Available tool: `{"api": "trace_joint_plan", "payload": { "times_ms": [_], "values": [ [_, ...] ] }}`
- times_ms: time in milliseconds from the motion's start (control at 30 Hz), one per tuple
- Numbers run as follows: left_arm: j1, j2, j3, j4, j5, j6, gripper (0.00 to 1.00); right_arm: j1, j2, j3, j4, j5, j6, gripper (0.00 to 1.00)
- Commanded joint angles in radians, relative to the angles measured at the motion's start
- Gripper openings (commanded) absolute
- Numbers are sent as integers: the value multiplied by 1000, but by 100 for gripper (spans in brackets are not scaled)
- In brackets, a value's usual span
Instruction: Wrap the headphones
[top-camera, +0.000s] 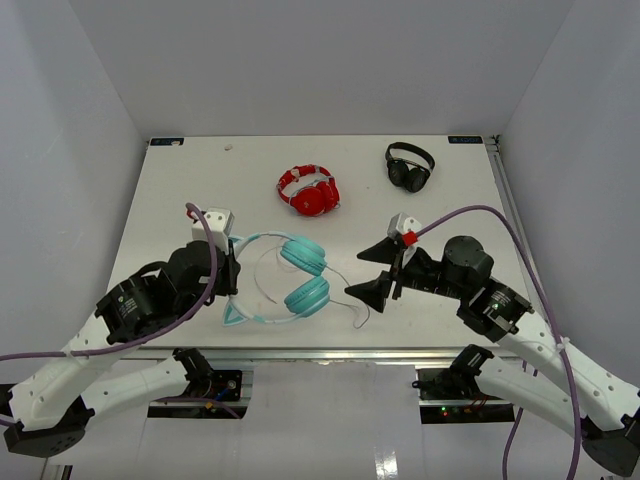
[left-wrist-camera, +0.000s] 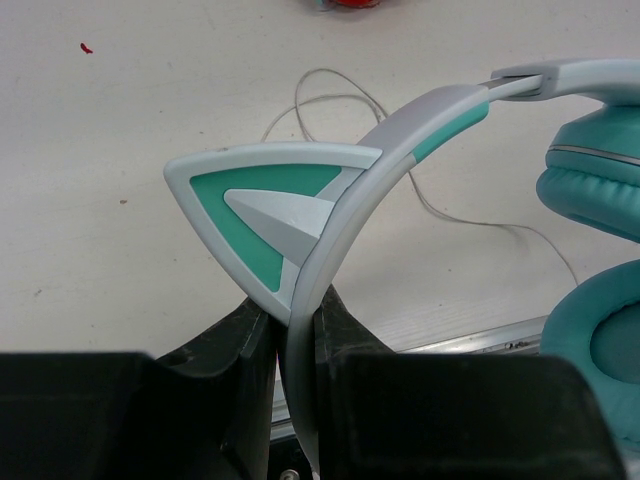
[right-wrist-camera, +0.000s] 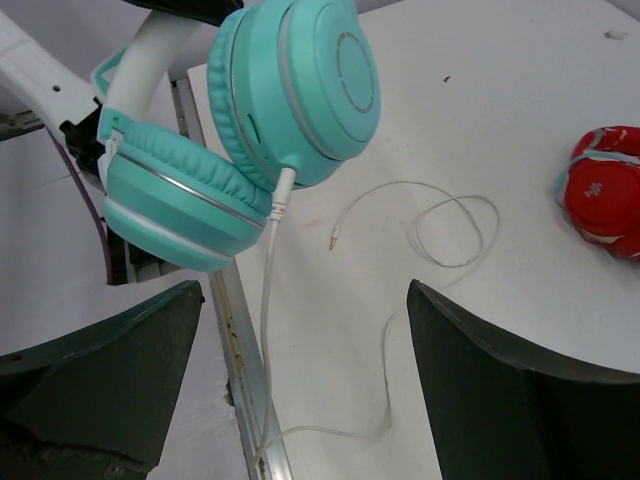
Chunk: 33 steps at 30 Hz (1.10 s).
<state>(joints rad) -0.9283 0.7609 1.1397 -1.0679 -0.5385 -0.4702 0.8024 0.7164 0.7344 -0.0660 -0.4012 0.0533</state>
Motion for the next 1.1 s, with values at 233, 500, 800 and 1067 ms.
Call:
{"api": "trace_joint_plan", "payload": {
  "times_ms": [233,500,800,1067],
  "values": [
    [3,-23,25,134,-6,-36,0,3,65,-103,199,-158,44,80],
    [3,-96,20,250,65,-58,0,102,121,-158,323,-37,41,72],
    [3,-136,4,292,88,-91,0,136,220,-203,515,-18,42,63],
    [3,-210,-24,349,135,-117,0,136,201,-293,719,-44,116,44]
  ]
}}
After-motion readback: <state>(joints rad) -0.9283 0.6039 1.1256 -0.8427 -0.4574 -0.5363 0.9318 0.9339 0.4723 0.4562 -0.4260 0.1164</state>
